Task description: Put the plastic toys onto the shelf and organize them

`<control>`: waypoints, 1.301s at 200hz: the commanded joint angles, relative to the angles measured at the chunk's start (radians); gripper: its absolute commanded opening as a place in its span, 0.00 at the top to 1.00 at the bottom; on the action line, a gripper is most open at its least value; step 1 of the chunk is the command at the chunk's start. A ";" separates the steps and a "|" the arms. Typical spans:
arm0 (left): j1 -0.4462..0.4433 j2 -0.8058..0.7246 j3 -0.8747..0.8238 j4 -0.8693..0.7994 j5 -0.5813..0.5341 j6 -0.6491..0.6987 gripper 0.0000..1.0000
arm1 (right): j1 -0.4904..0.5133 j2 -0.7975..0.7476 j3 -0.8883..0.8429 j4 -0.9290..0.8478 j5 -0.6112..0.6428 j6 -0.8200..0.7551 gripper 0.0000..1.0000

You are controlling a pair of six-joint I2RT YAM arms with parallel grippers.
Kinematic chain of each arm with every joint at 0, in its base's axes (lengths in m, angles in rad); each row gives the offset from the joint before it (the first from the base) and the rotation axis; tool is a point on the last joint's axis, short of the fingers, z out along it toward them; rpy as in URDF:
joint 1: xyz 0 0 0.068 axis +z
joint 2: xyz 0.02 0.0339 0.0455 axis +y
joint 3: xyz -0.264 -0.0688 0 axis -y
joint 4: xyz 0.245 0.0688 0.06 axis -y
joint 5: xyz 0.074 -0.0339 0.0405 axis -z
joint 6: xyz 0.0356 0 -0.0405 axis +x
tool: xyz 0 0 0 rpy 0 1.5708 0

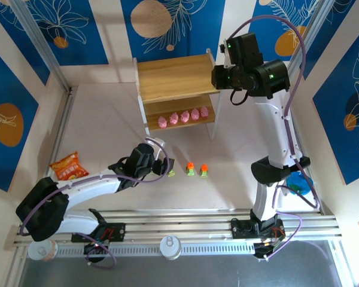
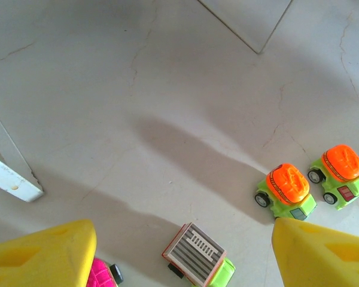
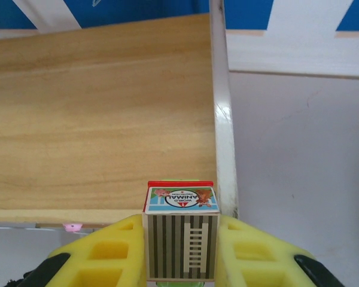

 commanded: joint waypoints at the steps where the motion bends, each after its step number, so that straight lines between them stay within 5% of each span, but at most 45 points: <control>1: 0.007 0.012 0.015 0.016 0.019 0.017 0.23 | 0.010 0.035 0.021 0.047 -0.029 -0.045 0.77; 260: 0.009 0.003 0.016 0.009 0.015 0.013 0.22 | 0.043 0.151 0.026 0.092 0.089 -0.116 0.71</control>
